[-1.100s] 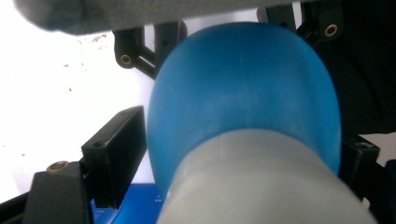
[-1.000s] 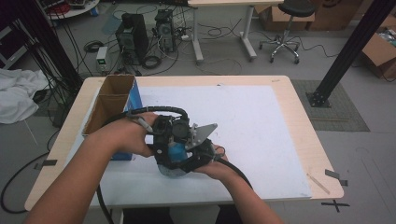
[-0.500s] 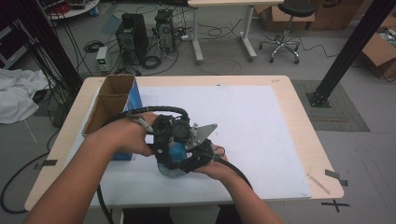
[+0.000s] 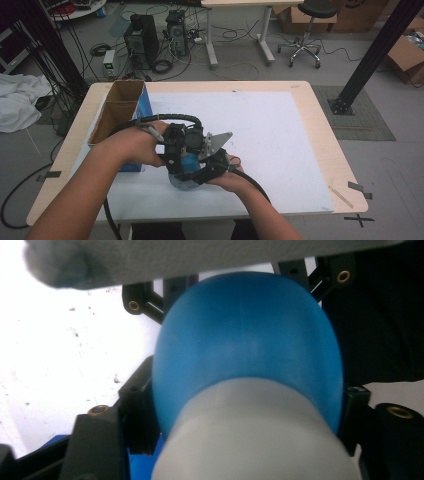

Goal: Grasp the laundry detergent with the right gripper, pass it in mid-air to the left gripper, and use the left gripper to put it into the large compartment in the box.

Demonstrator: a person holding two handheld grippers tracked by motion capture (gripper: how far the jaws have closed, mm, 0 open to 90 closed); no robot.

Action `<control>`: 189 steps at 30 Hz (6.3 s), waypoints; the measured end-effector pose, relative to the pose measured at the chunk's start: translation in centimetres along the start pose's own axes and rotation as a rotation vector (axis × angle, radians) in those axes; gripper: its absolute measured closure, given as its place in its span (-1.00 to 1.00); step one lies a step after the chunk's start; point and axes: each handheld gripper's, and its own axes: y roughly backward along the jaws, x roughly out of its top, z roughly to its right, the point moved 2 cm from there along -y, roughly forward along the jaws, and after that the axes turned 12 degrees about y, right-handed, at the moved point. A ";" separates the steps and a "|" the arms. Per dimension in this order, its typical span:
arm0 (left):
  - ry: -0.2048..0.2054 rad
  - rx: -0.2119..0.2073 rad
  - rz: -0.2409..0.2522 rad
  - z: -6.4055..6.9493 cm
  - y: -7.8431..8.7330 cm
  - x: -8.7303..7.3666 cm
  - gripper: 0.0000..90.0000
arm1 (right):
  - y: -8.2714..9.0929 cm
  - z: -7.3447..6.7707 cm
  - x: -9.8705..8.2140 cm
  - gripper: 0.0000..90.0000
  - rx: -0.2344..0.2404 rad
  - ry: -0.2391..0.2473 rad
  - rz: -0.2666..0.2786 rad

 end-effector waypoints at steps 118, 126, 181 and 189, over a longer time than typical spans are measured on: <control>1.479 -0.010 -0.046 -11.7 16.4 -13.8 -0.16 | 13.4 0.1 3.5 -1.00 0.099 0.040 -0.679; 1.526 -0.003 -0.055 -12.6 14.8 -15.3 -0.16 | 13.8 -0.3 3.4 -1.00 0.132 0.049 -0.764; 1.556 -0.038 -0.146 -14.3 -1.2 -17.2 -0.16 | 15.5 -0.2 3.3 -1.00 0.121 0.038 -0.818; 1.550 -0.046 -0.156 -14.3 -3.2 -17.5 -0.16 | 15.5 -0.2 3.0 -1.00 0.126 0.030 -0.825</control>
